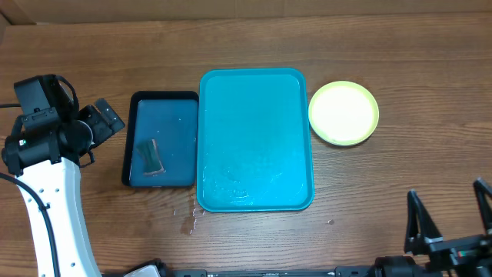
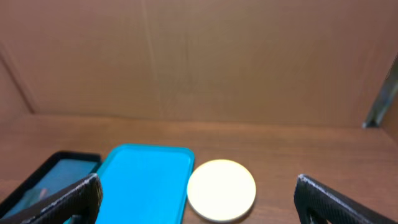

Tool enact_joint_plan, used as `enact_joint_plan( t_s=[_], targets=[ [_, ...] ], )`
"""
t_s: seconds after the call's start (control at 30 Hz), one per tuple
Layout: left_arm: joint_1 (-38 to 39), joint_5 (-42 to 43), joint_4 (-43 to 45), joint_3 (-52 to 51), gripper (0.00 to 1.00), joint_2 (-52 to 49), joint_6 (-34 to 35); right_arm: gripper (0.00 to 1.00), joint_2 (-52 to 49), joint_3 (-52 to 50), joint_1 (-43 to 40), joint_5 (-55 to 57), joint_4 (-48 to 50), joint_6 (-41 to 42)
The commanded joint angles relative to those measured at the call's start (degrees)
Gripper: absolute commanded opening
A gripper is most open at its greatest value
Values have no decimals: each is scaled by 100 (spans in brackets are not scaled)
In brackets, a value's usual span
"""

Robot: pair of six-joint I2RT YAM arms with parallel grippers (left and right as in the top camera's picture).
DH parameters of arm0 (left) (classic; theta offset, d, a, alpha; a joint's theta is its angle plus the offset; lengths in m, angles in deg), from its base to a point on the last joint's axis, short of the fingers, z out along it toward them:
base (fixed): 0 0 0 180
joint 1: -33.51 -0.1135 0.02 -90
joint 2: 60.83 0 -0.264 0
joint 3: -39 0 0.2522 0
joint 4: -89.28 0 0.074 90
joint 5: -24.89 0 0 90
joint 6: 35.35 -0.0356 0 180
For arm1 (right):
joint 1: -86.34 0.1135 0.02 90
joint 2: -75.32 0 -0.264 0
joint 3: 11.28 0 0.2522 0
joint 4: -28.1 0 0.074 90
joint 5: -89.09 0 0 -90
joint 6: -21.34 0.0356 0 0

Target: Clean dirty plates on tray and stack at the side

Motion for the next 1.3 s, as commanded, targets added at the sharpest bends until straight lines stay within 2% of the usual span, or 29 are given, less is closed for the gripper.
enact_joint_plan(
  t_s=[0.0, 0.2, 0.37, 0.57, 0.7, 1.1, 1.27],
  targets=[
    [7, 20, 2, 70, 100, -39, 55, 100, 588, -896, -186, -61, 382, -22],
    [7, 20, 2, 70, 100, -39, 55, 100, 1521, -2605, -197, -376, 1871, 0],
    [7, 22, 2, 70, 100, -39, 55, 100, 2138, -3950, -197, -590, 3836, 0],
    [7, 20, 0, 70, 100, -39, 57, 100, 2177, -5219, -203, -603, 6395, 83],
    [7, 20, 0, 70, 100, -39, 55, 100, 2179, -5884, -203, -579, 7348, 293],
    [7, 20, 2, 70, 100, -39, 55, 100, 2184, -7381, -203, 223, 7573, 1445],
    [7, 20, 2, 70, 100, -39, 55, 100, 2184, -7368, -201, 367, 6673, 1497]
  ],
)
